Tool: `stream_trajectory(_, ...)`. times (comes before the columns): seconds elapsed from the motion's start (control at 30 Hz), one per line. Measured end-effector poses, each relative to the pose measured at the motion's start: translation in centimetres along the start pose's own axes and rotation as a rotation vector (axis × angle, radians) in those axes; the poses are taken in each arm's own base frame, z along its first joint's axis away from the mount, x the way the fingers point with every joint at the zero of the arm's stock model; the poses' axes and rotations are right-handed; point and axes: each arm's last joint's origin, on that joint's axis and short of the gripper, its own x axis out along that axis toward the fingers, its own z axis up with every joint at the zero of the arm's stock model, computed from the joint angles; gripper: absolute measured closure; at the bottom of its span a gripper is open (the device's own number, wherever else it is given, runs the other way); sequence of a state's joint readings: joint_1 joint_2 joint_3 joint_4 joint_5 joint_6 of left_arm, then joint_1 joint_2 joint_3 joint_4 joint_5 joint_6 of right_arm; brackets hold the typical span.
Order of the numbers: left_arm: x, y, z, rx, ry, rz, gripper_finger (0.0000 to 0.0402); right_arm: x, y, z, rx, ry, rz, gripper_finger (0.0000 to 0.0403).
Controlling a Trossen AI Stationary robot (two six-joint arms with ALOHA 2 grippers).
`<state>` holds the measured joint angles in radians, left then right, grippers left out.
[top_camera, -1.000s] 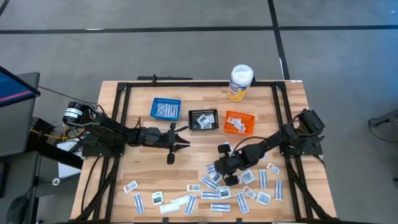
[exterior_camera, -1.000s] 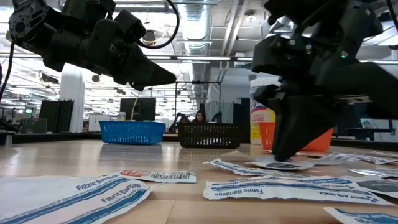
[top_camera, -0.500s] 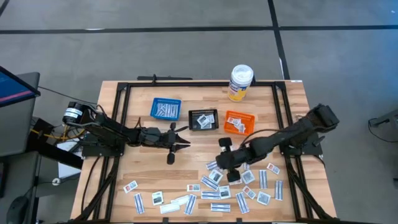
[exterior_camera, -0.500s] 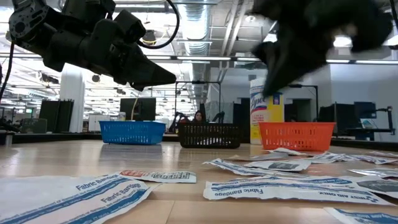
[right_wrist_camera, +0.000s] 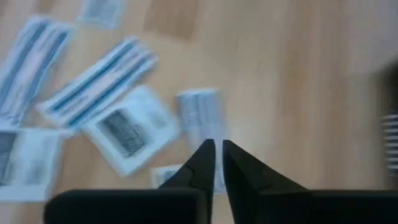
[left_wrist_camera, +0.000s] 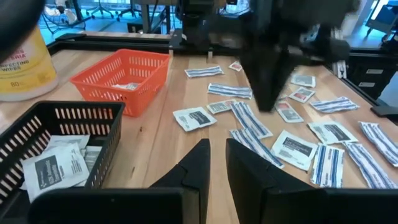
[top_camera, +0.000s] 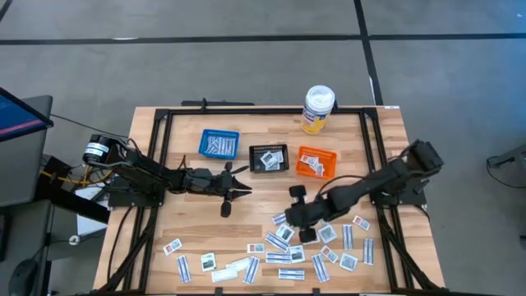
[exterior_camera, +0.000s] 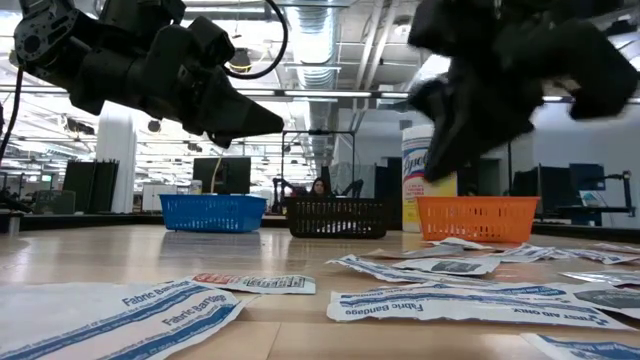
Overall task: Pick & Place First Aid Supplies
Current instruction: Put the bandage into the blue container
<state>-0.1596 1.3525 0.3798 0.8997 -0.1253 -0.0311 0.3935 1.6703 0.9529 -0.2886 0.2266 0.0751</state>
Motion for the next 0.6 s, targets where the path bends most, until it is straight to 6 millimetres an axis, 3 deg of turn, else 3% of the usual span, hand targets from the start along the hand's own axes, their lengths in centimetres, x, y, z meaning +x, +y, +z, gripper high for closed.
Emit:
stream_trajectory(0.3,0.0,0.0,0.0,0.001,0.0,0.002,0.0348,3.5,0.4,0.5,-0.006,0.082,0.064,0.03)
stream_trajectory(0.6,0.0,0.0,0.0,-0.001,0.001,0.002,0.0348,4.0,0.4,-0.4,-0.008,0.17,0.068,0.0259)
